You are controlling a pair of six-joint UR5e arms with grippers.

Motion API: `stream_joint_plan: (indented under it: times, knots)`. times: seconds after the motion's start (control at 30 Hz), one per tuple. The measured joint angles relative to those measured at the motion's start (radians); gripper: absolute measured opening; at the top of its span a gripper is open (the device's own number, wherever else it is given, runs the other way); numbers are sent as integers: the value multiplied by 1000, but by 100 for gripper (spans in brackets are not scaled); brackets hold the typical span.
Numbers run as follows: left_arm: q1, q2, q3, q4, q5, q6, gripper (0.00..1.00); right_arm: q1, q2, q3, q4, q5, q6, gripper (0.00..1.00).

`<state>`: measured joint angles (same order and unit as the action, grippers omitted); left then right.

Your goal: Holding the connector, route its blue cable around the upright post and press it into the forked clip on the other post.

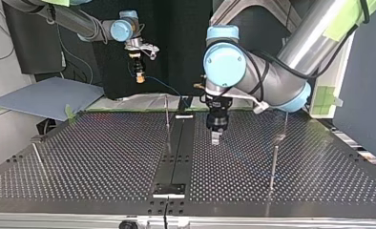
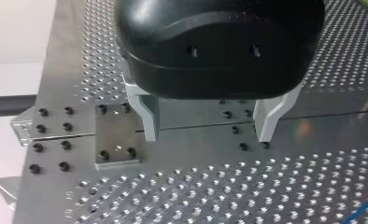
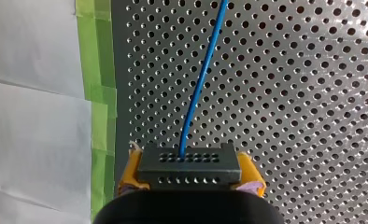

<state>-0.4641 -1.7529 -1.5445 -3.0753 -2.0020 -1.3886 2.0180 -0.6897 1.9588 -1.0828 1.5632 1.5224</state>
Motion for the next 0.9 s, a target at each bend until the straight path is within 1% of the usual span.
stream_joint_plan:
  times: [0.1,0.23,0.47,0.6,0.77,0.9]
  knots:
    - [16,-4,2,22,12,1,100,0,0,0,1,0,0,0]
    - [31,-26,12,55,7,2,100,0,0,0,1,0,0,0]
    - [46,-80,24,124,-45,20,100,0,0,0,0,0,0,0]
    - [53,-88,24,161,-70,27,100,0,0,0,0,0,0,0]
    - [57,-89,25,174,-97,36,100,0,0,0,-1,0,0,0]
    - [60,-90,25,170,-112,46,100,0,0,0,0,0,0,0]
